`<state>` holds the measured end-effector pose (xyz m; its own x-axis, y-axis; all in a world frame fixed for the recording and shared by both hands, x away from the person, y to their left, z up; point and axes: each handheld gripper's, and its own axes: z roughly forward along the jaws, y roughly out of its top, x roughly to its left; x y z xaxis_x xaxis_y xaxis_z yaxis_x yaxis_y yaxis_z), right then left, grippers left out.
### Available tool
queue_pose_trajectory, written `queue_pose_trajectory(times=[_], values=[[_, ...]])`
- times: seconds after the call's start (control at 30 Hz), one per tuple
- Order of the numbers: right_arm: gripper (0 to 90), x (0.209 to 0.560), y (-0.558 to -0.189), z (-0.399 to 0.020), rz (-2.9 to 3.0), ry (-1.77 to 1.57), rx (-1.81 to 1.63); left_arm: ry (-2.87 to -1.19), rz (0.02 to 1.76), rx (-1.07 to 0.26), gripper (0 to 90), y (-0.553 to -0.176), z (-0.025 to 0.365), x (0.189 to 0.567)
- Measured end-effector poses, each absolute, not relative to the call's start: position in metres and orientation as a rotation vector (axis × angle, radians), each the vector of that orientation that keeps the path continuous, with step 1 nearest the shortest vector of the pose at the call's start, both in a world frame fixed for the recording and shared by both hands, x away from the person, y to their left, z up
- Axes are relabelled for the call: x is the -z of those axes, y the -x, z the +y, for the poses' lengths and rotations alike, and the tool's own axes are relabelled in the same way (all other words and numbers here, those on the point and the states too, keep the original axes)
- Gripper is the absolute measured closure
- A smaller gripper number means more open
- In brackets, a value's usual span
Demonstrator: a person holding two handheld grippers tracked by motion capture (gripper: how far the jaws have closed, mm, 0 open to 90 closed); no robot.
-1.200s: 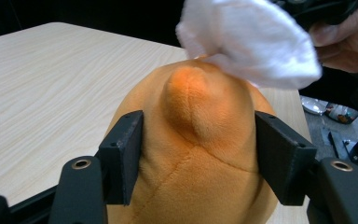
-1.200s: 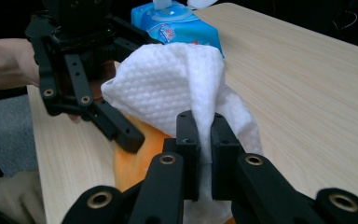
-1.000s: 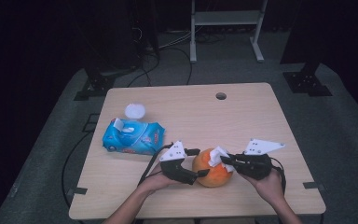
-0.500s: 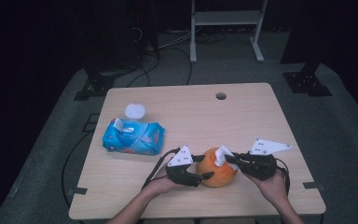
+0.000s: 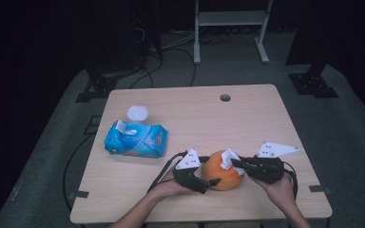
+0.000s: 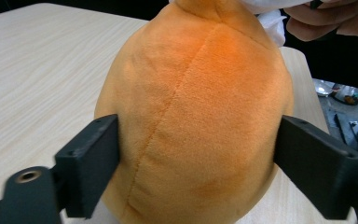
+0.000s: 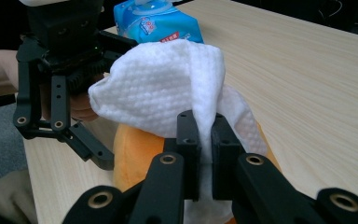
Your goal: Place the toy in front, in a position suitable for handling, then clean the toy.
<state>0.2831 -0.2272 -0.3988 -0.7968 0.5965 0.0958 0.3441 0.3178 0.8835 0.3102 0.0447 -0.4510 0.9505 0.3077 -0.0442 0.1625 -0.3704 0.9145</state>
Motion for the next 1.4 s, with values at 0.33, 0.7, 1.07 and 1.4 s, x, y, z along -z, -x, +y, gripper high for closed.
queue_pose_trajectory(times=[0.33, 0.7, 1.07, 1.4], values=[[84.1, 0.398, -0.285, -0.222, 2.342, -0.843, -1.472, -1.945, 0.354, -0.138, 13.8, -0.312, 0.049, 0.453], [84.0, 0.400, -0.284, -0.227, 2.342, -0.856, -1.484, -1.956, 0.292, -0.180, 12.5, -0.310, 0.043, 0.456], [84.2, 0.382, -0.304, -0.211, 2.257, -0.844, -1.557, -1.927, 0.324, -0.398, 45.2, -0.312, 0.069, 0.420], [84.1, 0.387, -0.328, -0.196, 2.273, -0.897, -1.507, -1.991, 0.436, -0.446, 42.5, -0.314, 0.070, 0.437]])
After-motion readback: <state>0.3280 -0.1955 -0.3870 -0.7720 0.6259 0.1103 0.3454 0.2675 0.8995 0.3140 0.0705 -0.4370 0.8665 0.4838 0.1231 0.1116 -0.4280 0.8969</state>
